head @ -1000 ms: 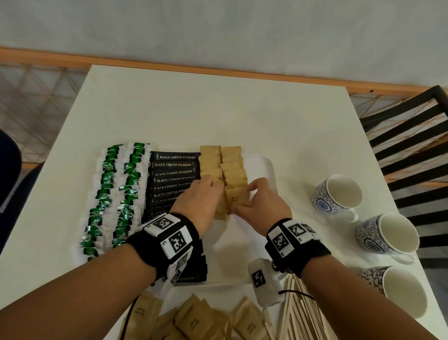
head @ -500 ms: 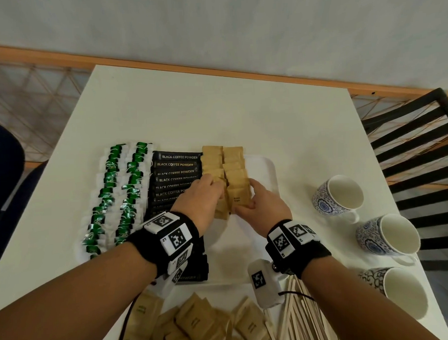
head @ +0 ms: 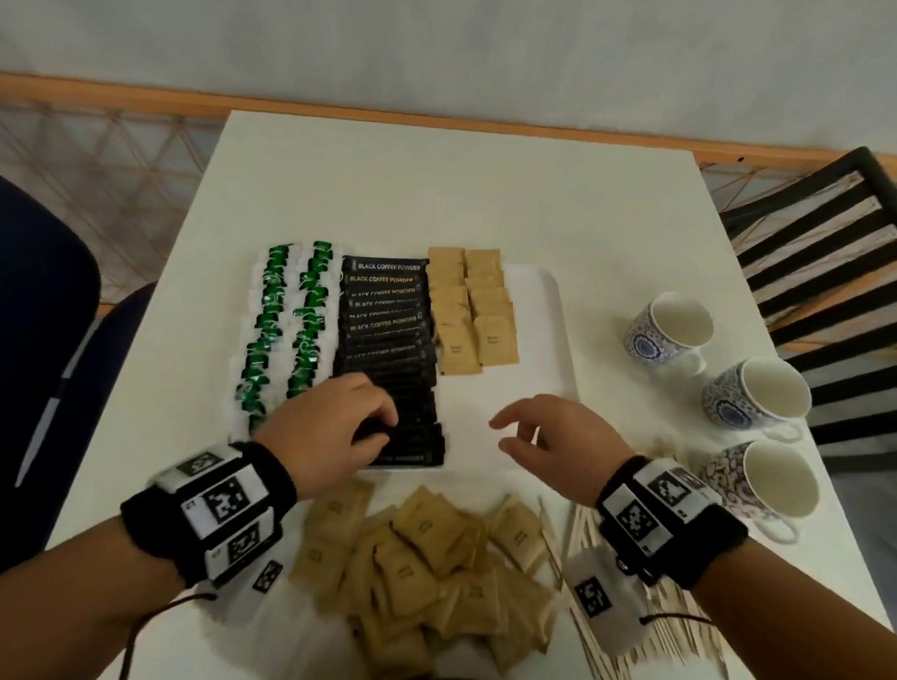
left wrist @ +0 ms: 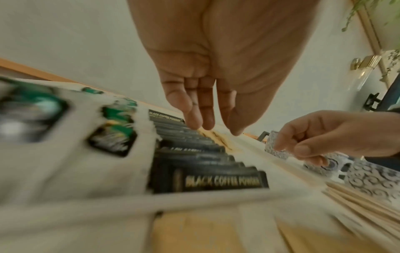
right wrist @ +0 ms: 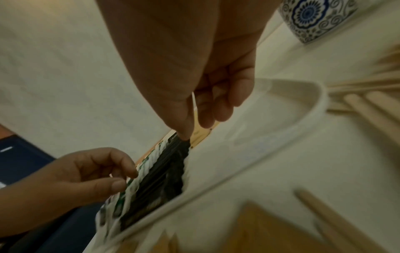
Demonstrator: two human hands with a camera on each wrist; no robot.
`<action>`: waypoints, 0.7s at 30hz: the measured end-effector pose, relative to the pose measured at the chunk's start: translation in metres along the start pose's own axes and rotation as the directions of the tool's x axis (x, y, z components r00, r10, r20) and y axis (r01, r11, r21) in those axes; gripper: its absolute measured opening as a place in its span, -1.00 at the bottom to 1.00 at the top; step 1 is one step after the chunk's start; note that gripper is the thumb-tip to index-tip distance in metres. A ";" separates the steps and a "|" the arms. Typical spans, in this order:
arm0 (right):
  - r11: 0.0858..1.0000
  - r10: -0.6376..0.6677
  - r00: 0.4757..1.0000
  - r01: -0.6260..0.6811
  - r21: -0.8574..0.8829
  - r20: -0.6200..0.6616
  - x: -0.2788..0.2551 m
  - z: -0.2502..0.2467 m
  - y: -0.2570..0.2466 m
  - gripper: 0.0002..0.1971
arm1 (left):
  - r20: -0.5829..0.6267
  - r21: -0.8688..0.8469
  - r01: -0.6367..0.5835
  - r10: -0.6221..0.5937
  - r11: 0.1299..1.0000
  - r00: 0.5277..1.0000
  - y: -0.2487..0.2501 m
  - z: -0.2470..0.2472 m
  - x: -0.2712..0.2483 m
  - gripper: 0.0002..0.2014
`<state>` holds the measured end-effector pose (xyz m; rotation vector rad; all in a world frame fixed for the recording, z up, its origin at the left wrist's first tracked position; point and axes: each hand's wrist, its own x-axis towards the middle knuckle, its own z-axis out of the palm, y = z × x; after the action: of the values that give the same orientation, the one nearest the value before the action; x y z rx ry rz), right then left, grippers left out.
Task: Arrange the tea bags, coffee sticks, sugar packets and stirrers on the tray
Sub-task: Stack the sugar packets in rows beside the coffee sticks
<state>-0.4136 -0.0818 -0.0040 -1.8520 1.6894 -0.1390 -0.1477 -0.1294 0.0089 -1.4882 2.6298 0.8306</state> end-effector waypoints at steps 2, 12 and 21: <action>0.999 -0.015 0.998 0.017 -0.032 0.058 -0.018 0.009 -0.007 -0.79 | 0.048 0.011 0.025 -0.025 1.000 0.999 -0.008 0.008 -0.024 -0.79; 0.976 0.198 0.979 -0.192 -0.103 0.054 -0.058 0.061 -0.043 -0.40 | 0.172 -0.027 0.198 -0.190 0.980 0.967 -0.022 0.039 -0.090 -0.14; 0.955 0.297 0.953 -0.298 0.011 0.061 -0.035 0.090 -0.087 -0.34 | 0.226 0.037 0.062 -0.068 0.997 0.972 -0.004 0.066 -0.079 0.05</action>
<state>-0.3022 -0.0167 -0.0215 -1.5492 1.8943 0.0235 -0.1176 -0.0381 -0.0291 -1.3732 2.4057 0.8929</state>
